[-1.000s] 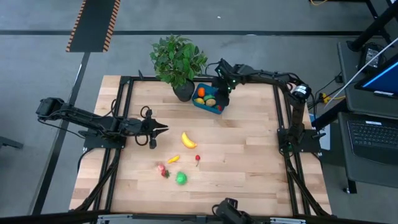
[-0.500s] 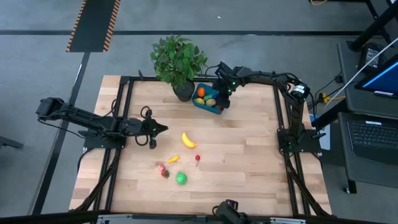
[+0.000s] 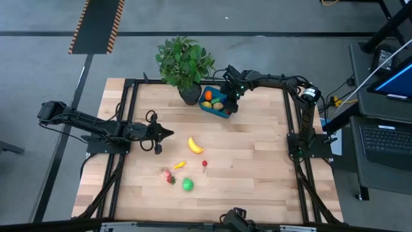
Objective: Pick and placing Produce into tupperware
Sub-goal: Put the violet eggplant into the blue container, then put the yellow banana into the blue container
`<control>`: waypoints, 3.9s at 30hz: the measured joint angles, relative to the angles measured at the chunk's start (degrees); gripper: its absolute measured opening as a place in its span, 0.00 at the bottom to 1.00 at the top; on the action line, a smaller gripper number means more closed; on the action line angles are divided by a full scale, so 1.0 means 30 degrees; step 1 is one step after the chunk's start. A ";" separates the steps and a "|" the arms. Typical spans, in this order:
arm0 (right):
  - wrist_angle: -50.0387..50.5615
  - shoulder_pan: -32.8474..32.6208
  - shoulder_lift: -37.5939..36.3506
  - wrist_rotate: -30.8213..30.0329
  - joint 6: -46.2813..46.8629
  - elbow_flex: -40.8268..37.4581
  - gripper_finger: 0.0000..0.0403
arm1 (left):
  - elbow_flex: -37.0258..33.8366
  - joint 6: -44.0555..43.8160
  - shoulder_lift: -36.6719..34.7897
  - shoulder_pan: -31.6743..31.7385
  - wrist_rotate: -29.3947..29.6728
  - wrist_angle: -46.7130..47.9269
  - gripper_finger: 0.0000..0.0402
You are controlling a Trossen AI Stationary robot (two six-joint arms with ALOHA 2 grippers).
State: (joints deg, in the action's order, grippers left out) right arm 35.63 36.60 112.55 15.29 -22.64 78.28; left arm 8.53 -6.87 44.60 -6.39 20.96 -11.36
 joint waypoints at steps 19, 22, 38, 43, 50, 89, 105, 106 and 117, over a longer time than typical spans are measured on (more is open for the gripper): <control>-0.0225 -0.0160 0.0000 -0.0058 0.1022 0.0474 0.54 | 0.0002 0.0000 0.0002 0.0000 -0.0001 -0.0005 0.15; 0.1114 -0.0160 -0.0007 -0.0064 0.1465 0.1385 0.54 | -0.0001 0.0000 0.0000 -0.0004 0.0005 -0.0012 0.17; 0.0985 -0.0992 -0.4369 -0.0051 0.3044 -0.0562 0.54 | -0.0001 0.2434 -0.1714 -0.0176 0.0034 -0.0601 0.16; -0.2114 -0.2112 -0.7350 -0.0055 0.4456 -0.4006 0.54 | -0.0003 0.2023 -0.3046 -0.1005 -0.0178 0.0792 0.12; -0.7802 -0.4329 -1.2019 -0.0153 0.6283 -0.9545 0.54 | -0.0004 0.1558 -0.4895 -0.2818 -0.0316 0.1647 0.08; -1.9521 -0.7002 -1.5089 -0.0210 0.7867 -1.6458 0.54 | -0.0005 -0.0685 -0.5537 -0.3759 -0.0083 0.2144 0.59; -1.8998 -0.7023 -1.5081 -0.0204 0.8936 -1.6444 0.54 | -0.0003 -0.1603 -0.5537 -0.3752 -0.0330 0.2144 0.62; -1.8930 -0.7017 -1.5081 -0.0204 0.8891 -1.6444 0.54 | -0.0005 -0.1633 -0.5537 -0.3752 -0.0323 0.2144 0.62; -1.8921 -0.7016 -1.5074 -0.0204 0.8827 -1.6444 0.54 | -0.0005 -0.2489 -0.4672 -0.2426 0.0340 0.0393 0.62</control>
State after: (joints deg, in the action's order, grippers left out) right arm -21.13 15.55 67.33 14.68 3.84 28.95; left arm 8.51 -14.34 30.58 -13.67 21.98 -10.18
